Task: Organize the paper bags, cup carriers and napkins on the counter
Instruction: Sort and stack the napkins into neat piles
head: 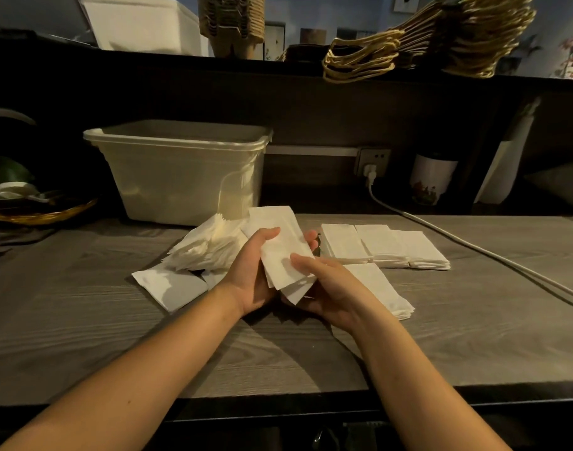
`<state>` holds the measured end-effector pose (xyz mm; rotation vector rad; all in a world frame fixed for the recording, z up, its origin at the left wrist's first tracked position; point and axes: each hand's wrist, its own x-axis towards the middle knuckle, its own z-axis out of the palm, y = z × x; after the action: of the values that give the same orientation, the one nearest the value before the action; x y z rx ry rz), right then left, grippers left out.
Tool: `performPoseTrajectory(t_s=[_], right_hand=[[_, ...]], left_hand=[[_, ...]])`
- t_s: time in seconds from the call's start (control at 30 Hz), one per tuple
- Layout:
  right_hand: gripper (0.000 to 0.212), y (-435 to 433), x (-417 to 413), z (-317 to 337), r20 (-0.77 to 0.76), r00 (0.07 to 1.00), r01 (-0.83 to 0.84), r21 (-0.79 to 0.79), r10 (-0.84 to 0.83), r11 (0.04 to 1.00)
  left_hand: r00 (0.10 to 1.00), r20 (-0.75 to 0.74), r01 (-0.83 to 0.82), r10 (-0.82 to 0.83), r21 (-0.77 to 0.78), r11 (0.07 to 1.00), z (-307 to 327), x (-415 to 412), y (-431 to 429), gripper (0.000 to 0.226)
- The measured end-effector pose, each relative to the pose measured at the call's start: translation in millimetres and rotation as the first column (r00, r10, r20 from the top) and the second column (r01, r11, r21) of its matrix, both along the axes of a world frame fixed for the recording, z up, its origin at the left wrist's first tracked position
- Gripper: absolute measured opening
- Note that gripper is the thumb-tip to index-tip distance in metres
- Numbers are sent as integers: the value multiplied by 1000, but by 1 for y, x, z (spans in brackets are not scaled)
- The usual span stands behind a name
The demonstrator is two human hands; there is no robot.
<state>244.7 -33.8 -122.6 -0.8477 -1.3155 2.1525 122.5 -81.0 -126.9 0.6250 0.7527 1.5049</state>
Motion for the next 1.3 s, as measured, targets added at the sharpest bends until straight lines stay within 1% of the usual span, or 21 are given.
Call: performPoseTrajectory(t_s=[0.07,0.13,0.23,0.3,0.37,0.43,0.5,0.57,0.7,0.87,0.93,1.03,1.07,1.13,1.2,1.27,1.3], right_hand=[[18,-2,-1,1,-20,1000,-10,-59,9,998],[20,-3,-2,1,-31,999,-21,-77,19,997],[28,-4,-4,-2,9,999,-43,-25,44,999],[29,-5,-5,-3,65,998,-9,64,5,998],[26,-3,-4,-4,127,990,42,193,-68,980],[20,-1,-4,-5,150,985,49,253,-89,966],[18,-1,-4,-5,179,981,19,269,-70,963],[19,-4,-4,-4,192,980,-8,272,-46,962],[17,-6,-3,-2,142,989,4,279,-46,960],[9,-8,-1,2,110,991,38,269,-70,962],[10,-8,0,5,79,994,50,272,-75,961],[9,-10,2,8,31,996,70,290,-82,955],[8,-10,3,9,2,995,91,295,-95,951],[10,-10,5,11,-136,982,160,259,-128,952],[11,-8,7,14,-329,930,221,144,-164,965],[11,-6,10,15,-465,864,226,19,-192,974],[17,-6,11,15,-510,838,209,-30,-195,977]], left_hand=[[998,67,-13,14,-5,1000,1,-1,0,43],[989,134,-68,68,-5,998,3,-3,1,40],[969,174,-181,178,1,983,5,-8,1,36],[952,214,-224,219,-2,975,5,-13,2,36],[946,234,-230,223,-1,973,5,-15,2,38],[945,260,-208,198,11,978,5,-16,2,39],[952,257,-172,164,8,985,6,-14,1,35],[960,226,-168,167,-15,986,7,-11,1,31],[934,299,-196,197,-32,980,6,-14,2,41],[909,340,-217,241,-109,970,5,-17,4,40],[898,357,-224,256,-130,966,5,-17,5,41],[900,346,-229,264,-141,963,7,-17,5,37],[893,364,-230,266,-139,963,9,-17,4,36],[867,420,-232,267,-134,963,10,-16,3,33],[860,436,-230,266,-134,964,12,-15,2,27],[914,327,-202,239,-144,969,11,-12,2,26],[949,238,-174,208,-157,972,11,-9,1,25]])
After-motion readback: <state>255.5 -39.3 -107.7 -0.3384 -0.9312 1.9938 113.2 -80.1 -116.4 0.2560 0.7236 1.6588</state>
